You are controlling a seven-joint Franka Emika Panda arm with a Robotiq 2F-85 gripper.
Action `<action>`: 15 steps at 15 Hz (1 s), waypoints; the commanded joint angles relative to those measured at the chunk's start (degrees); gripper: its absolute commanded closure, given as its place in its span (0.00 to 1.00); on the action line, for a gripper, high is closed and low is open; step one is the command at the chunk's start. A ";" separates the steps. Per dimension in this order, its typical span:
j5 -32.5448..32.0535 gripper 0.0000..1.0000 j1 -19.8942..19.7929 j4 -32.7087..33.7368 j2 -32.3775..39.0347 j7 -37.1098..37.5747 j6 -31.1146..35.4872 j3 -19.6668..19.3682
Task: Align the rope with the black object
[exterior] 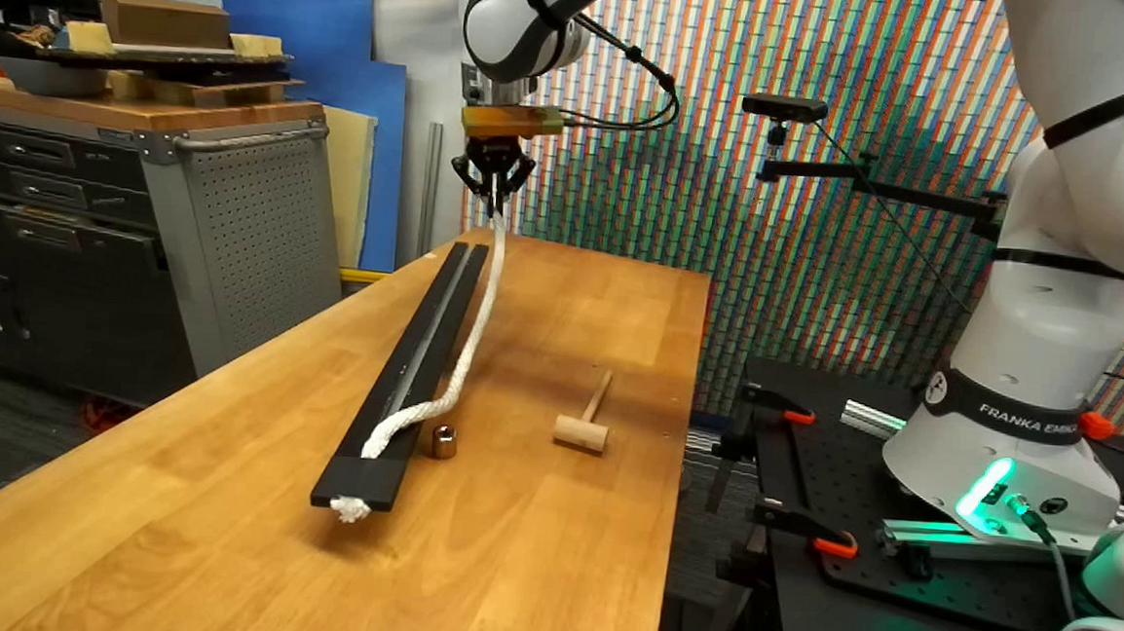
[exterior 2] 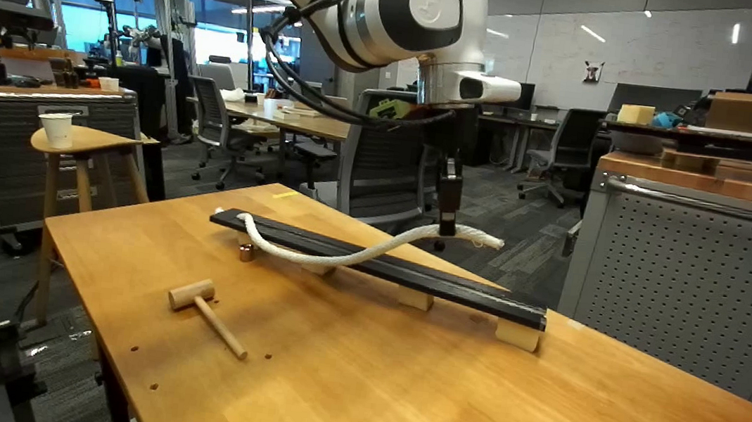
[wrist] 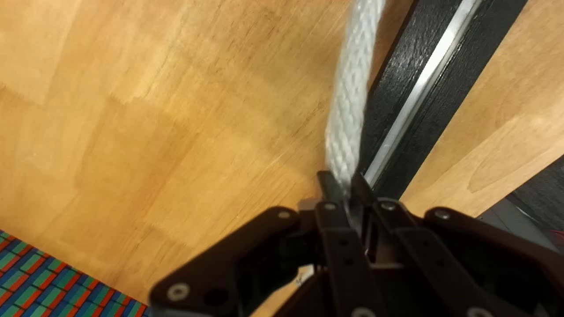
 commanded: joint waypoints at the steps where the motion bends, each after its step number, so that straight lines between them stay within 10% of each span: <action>1: -0.53 0.97 -0.56 0.31 0.21 0.48 -0.10 0.71; 15: 0.41 0.97 -3.00 18.01 14.00 10.82 -6.43 -0.33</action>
